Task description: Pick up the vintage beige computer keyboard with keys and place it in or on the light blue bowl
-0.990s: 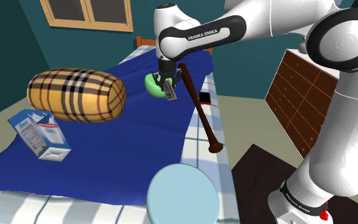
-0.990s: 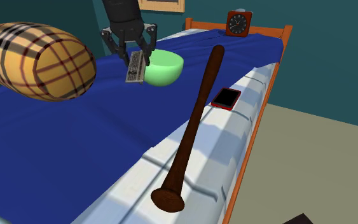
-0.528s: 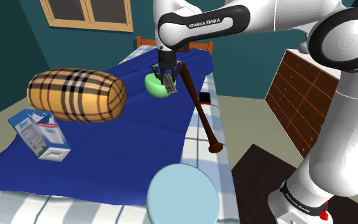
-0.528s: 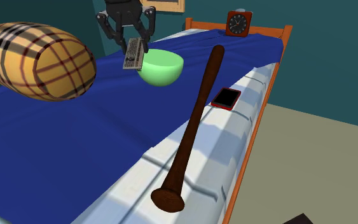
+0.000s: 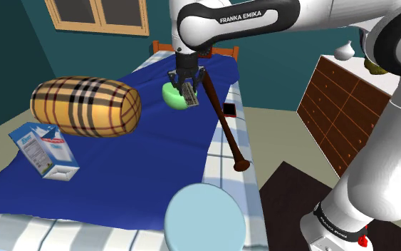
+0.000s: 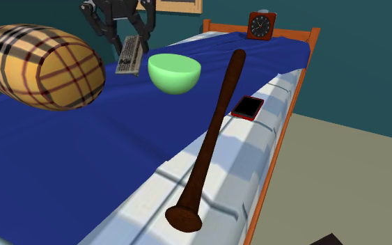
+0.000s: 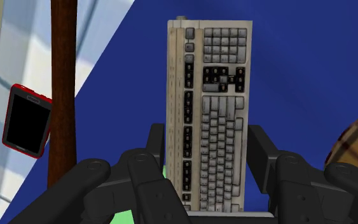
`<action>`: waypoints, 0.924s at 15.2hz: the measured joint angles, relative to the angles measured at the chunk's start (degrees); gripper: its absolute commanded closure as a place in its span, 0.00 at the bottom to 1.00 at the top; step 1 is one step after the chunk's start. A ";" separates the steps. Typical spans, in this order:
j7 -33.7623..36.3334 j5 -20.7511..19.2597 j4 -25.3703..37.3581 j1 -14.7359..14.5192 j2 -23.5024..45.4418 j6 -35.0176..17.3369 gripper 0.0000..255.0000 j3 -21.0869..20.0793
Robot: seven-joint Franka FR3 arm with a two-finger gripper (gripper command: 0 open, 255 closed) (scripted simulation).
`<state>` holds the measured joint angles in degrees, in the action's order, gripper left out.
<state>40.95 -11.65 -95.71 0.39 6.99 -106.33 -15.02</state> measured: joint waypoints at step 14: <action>13.36 4.28 -15.76 -7.04 -14.96 0.65 1.00 -7.32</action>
<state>54.32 -7.37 -111.48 -6.65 -7.97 -105.68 -22.34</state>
